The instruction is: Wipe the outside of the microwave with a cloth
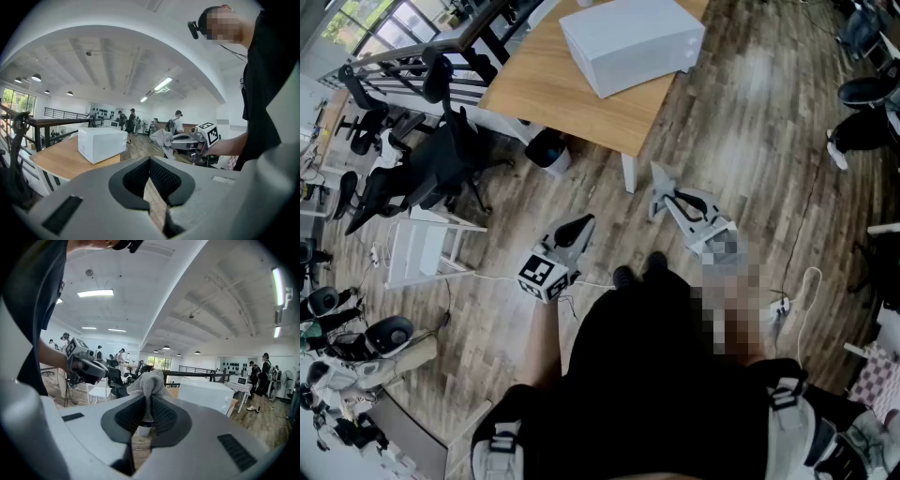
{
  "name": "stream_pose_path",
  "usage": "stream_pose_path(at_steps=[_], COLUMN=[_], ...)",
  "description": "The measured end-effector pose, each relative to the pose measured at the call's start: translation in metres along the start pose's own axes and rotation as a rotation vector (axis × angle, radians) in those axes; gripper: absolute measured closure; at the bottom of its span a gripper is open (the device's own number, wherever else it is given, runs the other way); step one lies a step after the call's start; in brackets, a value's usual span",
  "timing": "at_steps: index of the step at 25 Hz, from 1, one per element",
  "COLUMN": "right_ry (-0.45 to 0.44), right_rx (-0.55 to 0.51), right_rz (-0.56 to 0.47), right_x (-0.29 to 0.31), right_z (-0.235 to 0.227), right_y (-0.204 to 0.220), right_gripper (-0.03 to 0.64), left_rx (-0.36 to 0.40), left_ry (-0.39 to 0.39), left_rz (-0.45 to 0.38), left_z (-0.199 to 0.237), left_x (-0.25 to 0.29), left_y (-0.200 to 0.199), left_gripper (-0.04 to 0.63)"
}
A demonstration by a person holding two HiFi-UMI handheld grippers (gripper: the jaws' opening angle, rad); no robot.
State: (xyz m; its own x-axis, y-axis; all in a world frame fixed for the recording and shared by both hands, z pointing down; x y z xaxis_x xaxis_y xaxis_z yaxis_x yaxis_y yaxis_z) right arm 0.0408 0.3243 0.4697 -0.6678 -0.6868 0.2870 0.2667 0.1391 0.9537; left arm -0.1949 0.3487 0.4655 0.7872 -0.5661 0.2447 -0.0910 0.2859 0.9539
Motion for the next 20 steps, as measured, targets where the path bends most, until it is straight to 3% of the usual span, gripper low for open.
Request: stream_pose_path(at_steps=[20], right_ry=[-0.059], right_rx=[0.000], right_rz=[-0.010], right_x=[-0.020], right_z=[-0.048], right_y=[0.019], right_gripper=[0.581], left_rx=[0.019], left_ry=[-0.038], left_rz=[0.015], left_z=[-0.023], left_x=[0.056], left_y=[-0.016], left_gripper=[0.594])
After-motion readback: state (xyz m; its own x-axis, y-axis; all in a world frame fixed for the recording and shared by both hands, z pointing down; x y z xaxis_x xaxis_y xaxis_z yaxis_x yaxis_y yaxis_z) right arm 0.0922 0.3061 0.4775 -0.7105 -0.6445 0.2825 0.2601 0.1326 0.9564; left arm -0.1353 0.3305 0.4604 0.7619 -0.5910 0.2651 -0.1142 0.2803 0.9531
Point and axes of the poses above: the fingertips, and each gripper's own axes: x forward along the fingers, z to its left, y out of its underside, the point moved 5 cm from there along -x, backward along the fingers, and after that the axes turned 1 degree about z, right-handed, at the moved point
